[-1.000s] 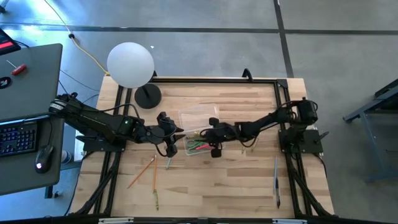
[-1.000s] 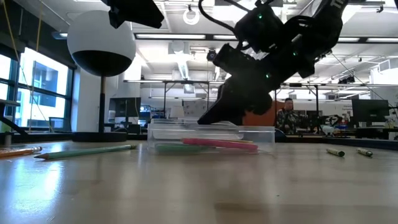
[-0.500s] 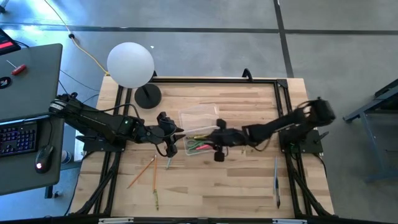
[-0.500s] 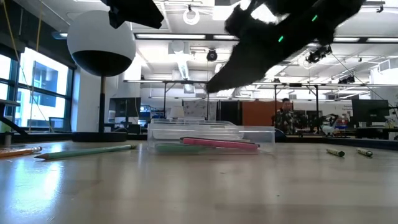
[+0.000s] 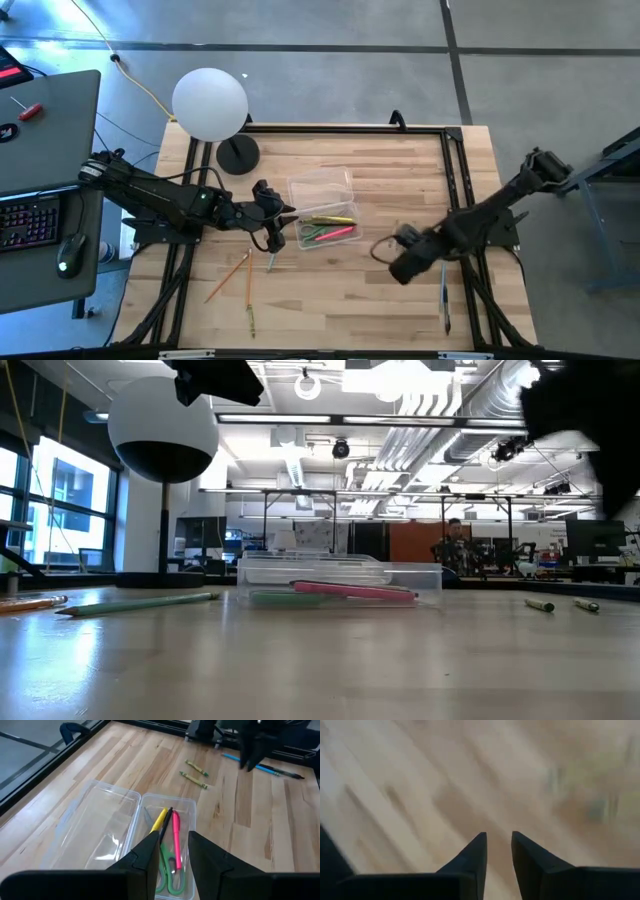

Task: Pick & place school supplies into a supply box
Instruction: Put the black pen into the transparent supply box

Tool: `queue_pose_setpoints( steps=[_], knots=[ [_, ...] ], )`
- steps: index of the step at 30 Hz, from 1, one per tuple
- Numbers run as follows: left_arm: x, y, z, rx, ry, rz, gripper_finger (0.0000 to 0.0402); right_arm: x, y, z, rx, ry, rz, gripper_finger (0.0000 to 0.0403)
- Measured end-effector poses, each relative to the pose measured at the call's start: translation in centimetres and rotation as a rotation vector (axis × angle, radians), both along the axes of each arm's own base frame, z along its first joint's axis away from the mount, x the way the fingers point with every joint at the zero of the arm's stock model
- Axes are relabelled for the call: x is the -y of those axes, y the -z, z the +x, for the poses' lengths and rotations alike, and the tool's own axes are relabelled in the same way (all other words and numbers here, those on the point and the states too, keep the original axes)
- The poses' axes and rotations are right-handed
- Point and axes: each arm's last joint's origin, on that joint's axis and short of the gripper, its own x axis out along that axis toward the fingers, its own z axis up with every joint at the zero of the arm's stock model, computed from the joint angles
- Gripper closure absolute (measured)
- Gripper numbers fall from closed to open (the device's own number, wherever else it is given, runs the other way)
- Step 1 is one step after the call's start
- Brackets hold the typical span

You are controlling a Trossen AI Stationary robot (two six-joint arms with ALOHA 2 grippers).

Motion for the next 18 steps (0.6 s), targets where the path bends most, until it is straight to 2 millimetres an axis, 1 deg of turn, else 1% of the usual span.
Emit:
queue_pose_setpoints(
  steps=[5,8,11,13,18],
  knots=[
    [0.0,0.0,0.0,-0.001,0.002,-0.002,0.0266,-1.7,0.3,-2.1,-0.182,0.089,0.122,0.0354],
    [0.0,0.0,0.0,0.000,0.001,-0.006,0.0266,-2.5,0.4,-3.5,-0.324,0.159,0.182,0.0359],
    [0.0,0.0,0.0,0.000,0.000,-0.007,0.0266,-2.8,0.5,-4.7,-0.429,0.214,0.175,0.0357],
    [0.0,0.0,0.0,0.001,0.000,-0.007,0.0266,-3.1,0.5,-5.2,-0.472,0.238,0.181,0.0354],
    [0.0,0.0,0.0,0.003,-0.006,-0.018,0.0266,-3.9,0.4,-5.8,-0.566,0.253,0.259,0.0341]
  ],
)
